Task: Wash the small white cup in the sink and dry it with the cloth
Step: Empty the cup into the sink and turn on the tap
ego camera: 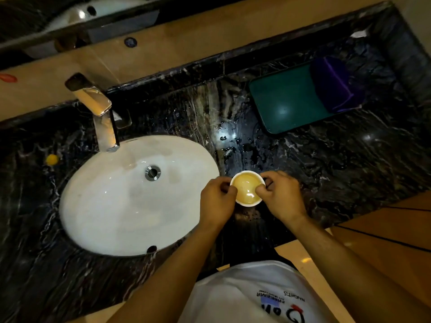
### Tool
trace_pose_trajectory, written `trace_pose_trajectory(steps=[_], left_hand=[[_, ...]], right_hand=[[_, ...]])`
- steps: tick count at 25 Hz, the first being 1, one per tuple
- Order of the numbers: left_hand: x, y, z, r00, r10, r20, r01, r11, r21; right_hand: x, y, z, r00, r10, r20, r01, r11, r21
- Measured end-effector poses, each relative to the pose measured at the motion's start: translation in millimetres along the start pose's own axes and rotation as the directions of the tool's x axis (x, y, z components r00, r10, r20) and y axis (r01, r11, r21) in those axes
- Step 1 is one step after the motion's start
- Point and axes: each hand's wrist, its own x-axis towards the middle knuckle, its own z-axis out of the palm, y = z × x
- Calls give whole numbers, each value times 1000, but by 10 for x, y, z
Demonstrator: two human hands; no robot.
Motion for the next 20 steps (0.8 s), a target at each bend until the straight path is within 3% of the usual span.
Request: trace_pose_trajectory(steps=[2, 4, 7, 9, 13, 17, 20], left_hand=[[14, -50, -123, 990, -129, 52, 136, 974, -183], [49, -113, -283, 954, -262, 148, 301, 841, -450], [113, -200, -571, 868, -322, 378, 476, 318, -820], [145, -269, -717, 877, -245, 413, 454, 146, -879], [220, -408, -946, 905, -190, 380, 388, 3, -922], [327, -544, -1265, 927, -196, 319, 329, 20, -944], [388, -689, -1515, 946, -193, 259, 259, -27, -966]], right_hand=[[-18, -132, 51, 1000, -19, 3, 19, 1000, 10], [-21, -284, 142, 998, -54, 21, 54, 998, 14], [4, -546, 332, 996, -80, 50, 78, 996, 39], [34, -725, 483, 993, -104, 63, 101, 993, 57], [103, -1104, 788, 988, -131, 83, 124, 988, 92], [150, -1433, 1039, 971, -191, 144, 170, 975, 141], [283, -1748, 1080, 941, -256, 220, 206, 952, 227]])
